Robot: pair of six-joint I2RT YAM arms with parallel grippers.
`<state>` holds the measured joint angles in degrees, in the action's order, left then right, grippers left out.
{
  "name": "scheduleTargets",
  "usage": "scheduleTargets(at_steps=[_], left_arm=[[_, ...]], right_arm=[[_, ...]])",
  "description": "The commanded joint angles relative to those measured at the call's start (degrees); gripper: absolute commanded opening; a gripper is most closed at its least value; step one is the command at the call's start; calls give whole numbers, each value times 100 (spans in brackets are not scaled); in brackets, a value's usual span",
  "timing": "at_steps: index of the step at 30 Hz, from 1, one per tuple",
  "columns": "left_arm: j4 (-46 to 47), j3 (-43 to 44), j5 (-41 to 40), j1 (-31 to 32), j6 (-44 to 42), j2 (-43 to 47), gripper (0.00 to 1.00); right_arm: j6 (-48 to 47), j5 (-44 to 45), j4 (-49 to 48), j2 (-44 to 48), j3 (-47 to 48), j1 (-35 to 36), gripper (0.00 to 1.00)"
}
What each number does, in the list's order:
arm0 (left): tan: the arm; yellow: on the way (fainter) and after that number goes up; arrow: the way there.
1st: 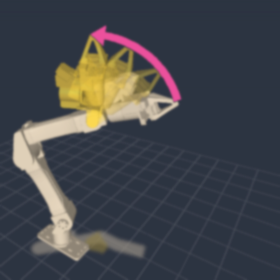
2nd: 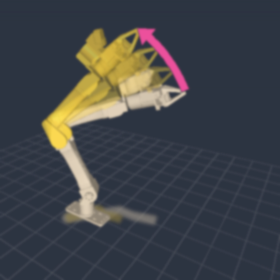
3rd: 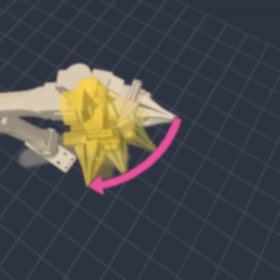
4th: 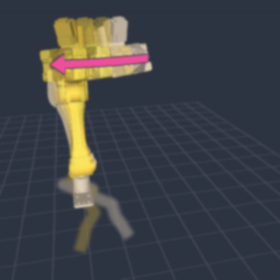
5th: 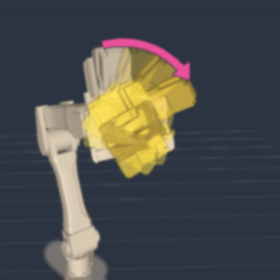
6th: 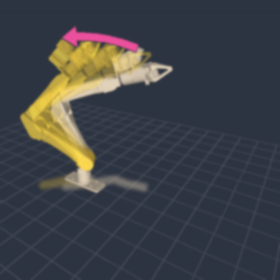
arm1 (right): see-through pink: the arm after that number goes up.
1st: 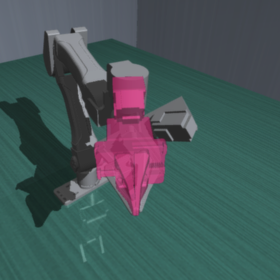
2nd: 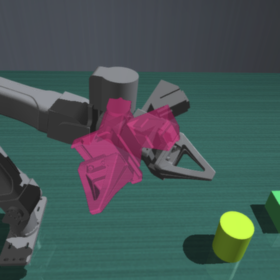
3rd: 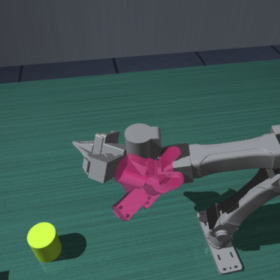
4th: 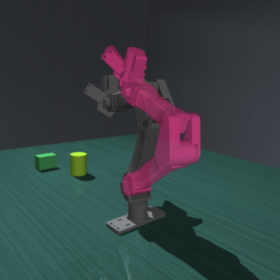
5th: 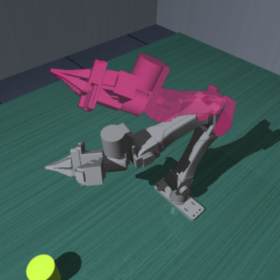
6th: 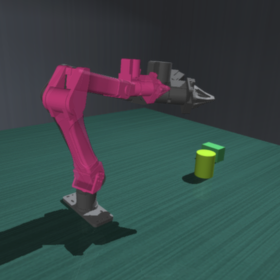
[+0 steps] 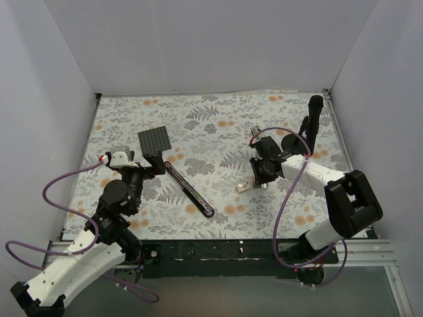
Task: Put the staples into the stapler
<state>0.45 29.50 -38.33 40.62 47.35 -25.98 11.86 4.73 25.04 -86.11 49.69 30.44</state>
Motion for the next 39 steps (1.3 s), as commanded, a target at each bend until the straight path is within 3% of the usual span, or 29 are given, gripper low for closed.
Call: scheduleTargets(at_steps=[1,20,28,39], left_arm=[[-10,30,9,-37,-7,58,98],[-10,21,18,-37,-7,40,98],[-10,21,18,-46,2,58,98],[-10,12,18,-46,11,75,98]], right_arm=[[36,-25,-236,-161,-109,-29,32],[-43,125,-8,-152,-65,-161,23],[-87,142,115,14,102,-170,5],[-263,221,230,472,295,-161,3]])
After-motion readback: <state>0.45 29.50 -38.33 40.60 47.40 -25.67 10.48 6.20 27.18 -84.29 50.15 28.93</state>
